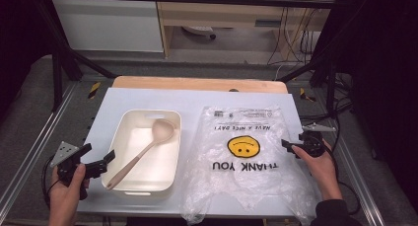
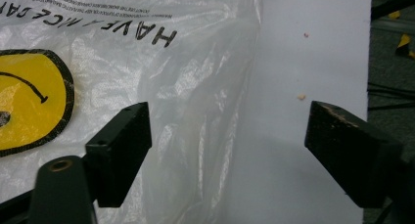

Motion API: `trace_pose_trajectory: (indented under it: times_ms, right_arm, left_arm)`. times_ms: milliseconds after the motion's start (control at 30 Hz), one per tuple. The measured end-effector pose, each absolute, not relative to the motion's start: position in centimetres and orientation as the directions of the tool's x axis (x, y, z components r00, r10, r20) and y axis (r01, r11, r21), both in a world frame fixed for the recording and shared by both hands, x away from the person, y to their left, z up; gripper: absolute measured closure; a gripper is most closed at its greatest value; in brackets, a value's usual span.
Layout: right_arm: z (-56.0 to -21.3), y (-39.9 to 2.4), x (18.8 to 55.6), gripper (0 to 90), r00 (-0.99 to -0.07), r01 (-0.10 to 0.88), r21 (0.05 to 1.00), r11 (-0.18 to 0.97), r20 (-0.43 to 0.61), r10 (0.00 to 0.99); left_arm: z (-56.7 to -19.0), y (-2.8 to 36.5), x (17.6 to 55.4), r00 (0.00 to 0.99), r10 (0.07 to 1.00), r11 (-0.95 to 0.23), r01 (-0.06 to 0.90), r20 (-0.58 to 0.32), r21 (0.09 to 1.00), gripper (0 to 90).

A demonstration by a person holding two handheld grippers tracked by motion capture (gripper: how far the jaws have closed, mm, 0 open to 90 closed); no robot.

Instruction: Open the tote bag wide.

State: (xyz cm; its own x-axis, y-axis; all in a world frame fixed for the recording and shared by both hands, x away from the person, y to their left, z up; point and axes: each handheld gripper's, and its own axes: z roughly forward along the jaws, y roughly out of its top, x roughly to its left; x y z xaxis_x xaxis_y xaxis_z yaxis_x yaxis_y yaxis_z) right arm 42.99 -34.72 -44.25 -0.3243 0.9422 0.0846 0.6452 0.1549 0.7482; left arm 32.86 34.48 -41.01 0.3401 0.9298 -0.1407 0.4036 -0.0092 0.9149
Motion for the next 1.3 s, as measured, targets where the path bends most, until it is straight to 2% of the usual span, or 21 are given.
trace_pose_trajectory:
  times_ms: [133, 333, 400, 533, 700, 767, 933, 1300]
  right_arm:
    - [-44.9, -34.6, 42.7, 26.8, -0.351, 0.662, 0.732, 0.160, 0.114, 0.929]
    - [-45.5, -34.1, 42.2, 31.1, -0.368, 0.667, 0.721, 0.190, 0.096, 0.925]
    - [-45.4, -33.8, 41.8, 36.9, -0.381, 0.664, 0.719, 0.205, 0.090, 0.920]
    - [-45.4, -32.9, 41.4, 57.0, -0.396, 0.643, 0.718, 0.268, 0.012, 0.918]
    - [-45.5, -32.9, 41.4, 82.7, -0.390, 0.628, 0.739, 0.244, 0.027, 0.921]
    - [-45.6, -33.1, 41.6, 89.1, -0.383, 0.629, 0.745, 0.222, 0.049, 0.922]
    - [-45.8, -33.6, 42.1, 90.0, -0.358, 0.643, 0.751, 0.150, 0.122, 0.926]
    - [-45.8, -34.0, 43.8, 90.0, -0.256, 0.639, 0.767, 0.058, 0.141, 0.956]
  left_arm:
    - [-41.0, 34.5, 32.9, 0.342, 0.929, -0.010, 0.404, -0.141, 0.915, 4.6]
    - [-41.0, 34.4, 32.9, 0.342, 0.929, -0.010, 0.404, -0.141, 0.915, 4.7]
    - [-41.0, 34.4, 32.9, 0.343, 0.929, -0.013, 0.403, -0.138, 0.915, 4.8]
    - [-41.0, 34.4, 32.9, 0.345, 0.928, -0.013, 0.404, -0.139, 0.915, 4.8]
    - [-41.0, 34.3, 32.9, 0.345, 0.928, -0.013, 0.404, -0.140, 0.914, 4.8]
    - [-41.0, 34.3, 32.9, 0.345, 0.928, -0.012, 0.404, -0.140, 0.915, 4.8]
    - [-41.0, 34.3, 32.9, 0.343, 0.929, -0.014, 0.403, -0.136, 0.915, 4.9]
    - [-41.0, 34.4, 32.9, 0.341, 0.931, -0.015, 0.403, -0.134, 0.915, 4.8]
